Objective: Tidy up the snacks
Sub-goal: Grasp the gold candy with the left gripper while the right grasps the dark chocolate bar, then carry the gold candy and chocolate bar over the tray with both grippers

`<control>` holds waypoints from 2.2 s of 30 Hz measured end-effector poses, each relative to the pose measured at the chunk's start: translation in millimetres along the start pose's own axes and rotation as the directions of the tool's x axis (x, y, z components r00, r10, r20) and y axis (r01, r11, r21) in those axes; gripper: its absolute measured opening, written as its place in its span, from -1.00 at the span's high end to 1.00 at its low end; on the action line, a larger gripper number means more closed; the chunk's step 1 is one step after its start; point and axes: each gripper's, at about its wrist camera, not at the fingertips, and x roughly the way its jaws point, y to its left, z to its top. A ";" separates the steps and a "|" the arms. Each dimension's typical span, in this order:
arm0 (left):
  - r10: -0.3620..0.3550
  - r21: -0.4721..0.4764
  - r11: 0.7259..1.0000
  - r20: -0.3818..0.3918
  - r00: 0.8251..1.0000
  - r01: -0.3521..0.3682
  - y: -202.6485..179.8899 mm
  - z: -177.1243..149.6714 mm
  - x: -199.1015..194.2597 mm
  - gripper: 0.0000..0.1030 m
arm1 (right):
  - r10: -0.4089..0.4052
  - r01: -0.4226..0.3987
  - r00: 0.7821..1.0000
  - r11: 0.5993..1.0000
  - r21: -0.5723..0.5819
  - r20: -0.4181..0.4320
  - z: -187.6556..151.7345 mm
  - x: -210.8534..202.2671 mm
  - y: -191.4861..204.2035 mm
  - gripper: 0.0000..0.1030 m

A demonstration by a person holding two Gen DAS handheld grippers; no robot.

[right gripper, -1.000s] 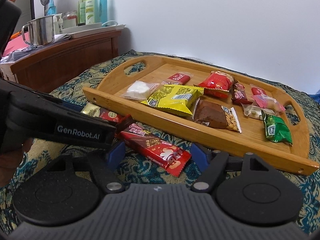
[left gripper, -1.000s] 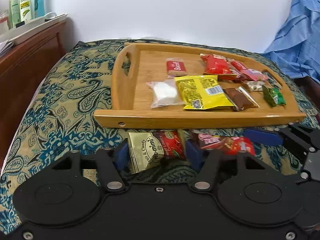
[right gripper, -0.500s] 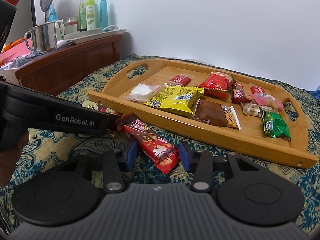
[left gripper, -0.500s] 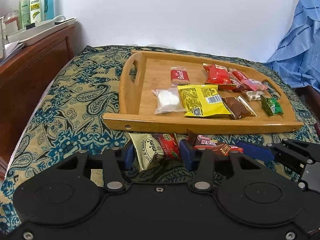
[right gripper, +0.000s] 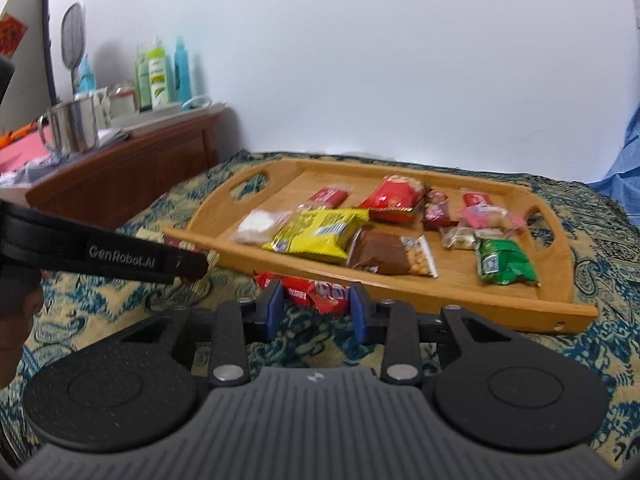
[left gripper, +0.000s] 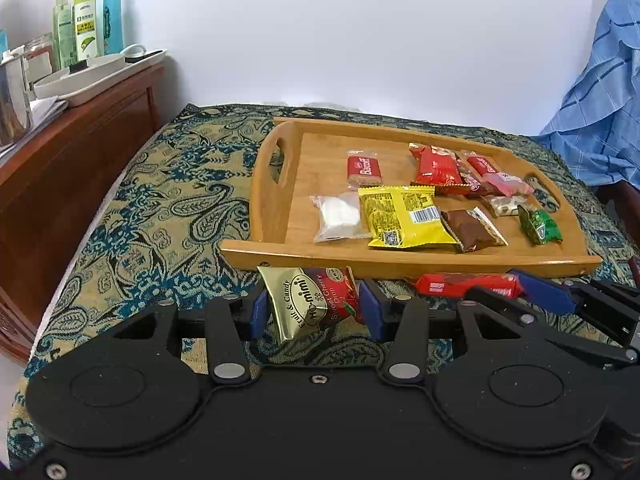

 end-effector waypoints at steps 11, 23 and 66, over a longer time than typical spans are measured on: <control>0.004 0.018 1.000 0.011 1.000 -0.005 -11.5 3.9 -6.1 0.14 | -0.047 0.039 0.994 0.996 0.082 0.101 6.3 -16.0 -16.7 0.27; 0.000 0.034 0.999 0.010 1.000 0.000 -21.9 8.0 -4.8 0.14 | -0.073 0.056 0.993 0.983 0.176 0.093 9.8 -14.9 -35.2 0.65; 0.014 -0.039 0.999 0.090 0.996 -0.010 -20.2 92.8 49.0 0.15 | -0.121 -0.011 0.971 0.840 0.543 0.207 79.7 31.0 -159.1 0.71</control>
